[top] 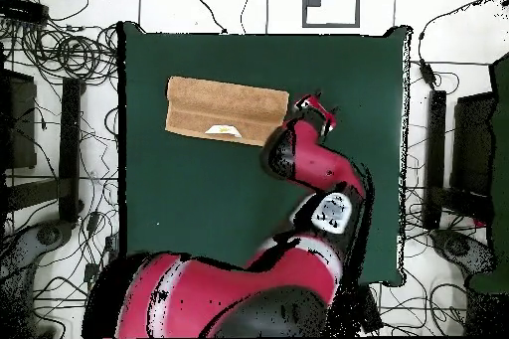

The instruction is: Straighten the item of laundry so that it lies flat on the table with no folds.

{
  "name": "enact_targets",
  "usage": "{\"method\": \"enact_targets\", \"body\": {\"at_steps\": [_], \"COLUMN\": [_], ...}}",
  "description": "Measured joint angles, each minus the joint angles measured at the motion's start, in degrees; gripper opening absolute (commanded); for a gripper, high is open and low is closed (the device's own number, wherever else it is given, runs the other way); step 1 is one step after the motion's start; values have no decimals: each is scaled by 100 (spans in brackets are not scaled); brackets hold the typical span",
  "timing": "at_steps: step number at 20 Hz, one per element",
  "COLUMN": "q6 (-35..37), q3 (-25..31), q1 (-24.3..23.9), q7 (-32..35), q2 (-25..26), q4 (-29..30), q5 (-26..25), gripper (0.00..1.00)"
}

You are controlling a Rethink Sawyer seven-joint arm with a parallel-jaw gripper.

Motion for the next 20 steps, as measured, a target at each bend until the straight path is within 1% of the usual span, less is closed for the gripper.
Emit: {"method": "enact_targets", "body": {"at_steps": [1, 2, 3, 4, 6, 9, 12, 14, 16, 18, 20], "q6": [178, 464, 680, 1084, 1484, 1792, 1887, 1888, 1925, 1992, 2212], "q3": [338, 799, 1062, 1492, 1881, 2249, 2508, 2769, 2863, 2885, 2883], "q1": [-319, -772, -1041, -1487, -1869, -2123, -2156, -2084, -1998, -1923, -1772], "q7": [0, 0, 0, 0, -1, 0, 0, 0, 0, 0, 0], "q2": [-114, -256, -333, -455, -591, -775, -909, -1016, -1058, -1081, -1140], "q4": [29, 83, 122, 199, 283, 349, 414, 482, 490, 492, 492], "q5": [-76, -163, -176, -178, -172, -175, -176, -179, -176, -176, -178], "gripper": [100, 100, 100, 100, 100, 100, 100, 100, 100, 100, 100]}}
